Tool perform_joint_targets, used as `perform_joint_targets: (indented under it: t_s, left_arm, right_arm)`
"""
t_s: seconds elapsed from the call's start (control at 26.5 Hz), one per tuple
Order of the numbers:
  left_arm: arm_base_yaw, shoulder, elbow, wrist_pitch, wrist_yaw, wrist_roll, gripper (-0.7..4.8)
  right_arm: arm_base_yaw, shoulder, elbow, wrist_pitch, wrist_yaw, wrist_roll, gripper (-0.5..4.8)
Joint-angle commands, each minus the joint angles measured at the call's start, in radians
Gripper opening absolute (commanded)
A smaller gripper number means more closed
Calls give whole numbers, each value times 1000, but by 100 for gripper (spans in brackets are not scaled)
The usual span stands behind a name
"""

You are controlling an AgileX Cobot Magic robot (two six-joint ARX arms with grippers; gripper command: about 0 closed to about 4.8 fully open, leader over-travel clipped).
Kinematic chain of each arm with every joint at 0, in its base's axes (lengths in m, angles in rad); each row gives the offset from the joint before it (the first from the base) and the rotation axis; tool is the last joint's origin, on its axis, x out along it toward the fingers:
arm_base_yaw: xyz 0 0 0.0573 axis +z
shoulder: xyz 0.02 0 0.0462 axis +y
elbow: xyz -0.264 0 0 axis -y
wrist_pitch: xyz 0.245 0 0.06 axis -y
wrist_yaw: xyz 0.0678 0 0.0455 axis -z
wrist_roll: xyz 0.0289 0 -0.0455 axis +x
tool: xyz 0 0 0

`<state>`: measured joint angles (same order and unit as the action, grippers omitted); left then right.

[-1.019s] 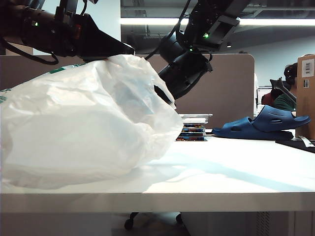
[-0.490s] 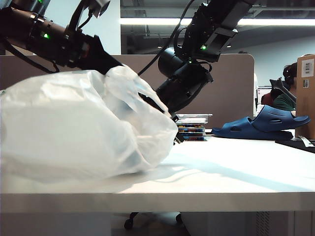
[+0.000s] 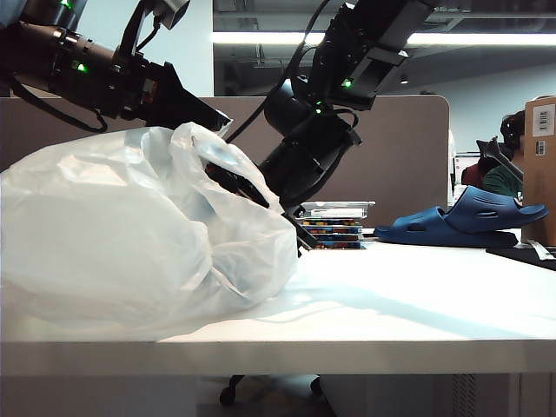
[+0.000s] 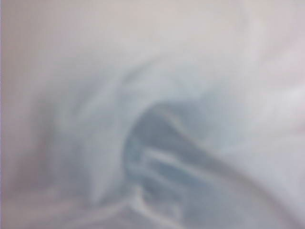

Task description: Put the power bank into the bag.

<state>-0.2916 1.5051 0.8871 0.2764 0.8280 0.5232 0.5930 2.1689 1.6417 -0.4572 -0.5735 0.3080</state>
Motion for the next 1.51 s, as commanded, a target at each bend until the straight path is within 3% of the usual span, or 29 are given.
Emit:
perform_joint_targets:
  t_s: [0.04, 0.08, 0.11, 0.19, 0.57, 0.98, 1.06, 1.17, 1.25, 1.32, 1.43, 1.51]
  left_arm:
    - [0, -2, 7, 16, -31, 0, -5]
    - [0, -2, 7, 10, -42, 0, -4]
    - [0, -2, 7, 0, -51, 0, 26]
    - [0, -2, 7, -17, -66, 0, 73]
    - [0, -2, 7, -58, -137, 0, 85]
    - [0, -2, 7, -58, -136, -1, 90]
    - [0, -3, 7, -58, -135, -3, 94]
    - [0, -7, 7, -58, -136, -8, 275]
    - [0, -13, 7, -58, -137, -8, 365]
    - [0, -29, 7, -60, -138, -8, 374]
    - [0, -46, 7, -58, -155, -8, 374]
    - [0, -62, 7, -59, -180, -8, 374]
  right_arm:
    - [7, 0, 6, -8, 0, -22, 266]
    - [7, 0, 6, -11, 13, -21, 284]
    - [7, 0, 6, -18, 35, -21, 351]
    - [7, -1, 6, -19, 46, -20, 397]
    - [-10, -27, 8, -49, 62, -21, 401]
    - [-127, -150, 8, -163, 86, -52, 397]
    - [-141, -164, 8, -183, 90, -68, 375]
    - [-166, -188, 8, -206, 117, -84, 361]
    - [-179, -201, 8, -209, 123, -85, 356]
    - [-197, -219, 8, -210, 131, -91, 353]
    - [-216, -234, 8, -211, 133, -100, 275]
    - [-226, -244, 8, -216, 140, -107, 260]
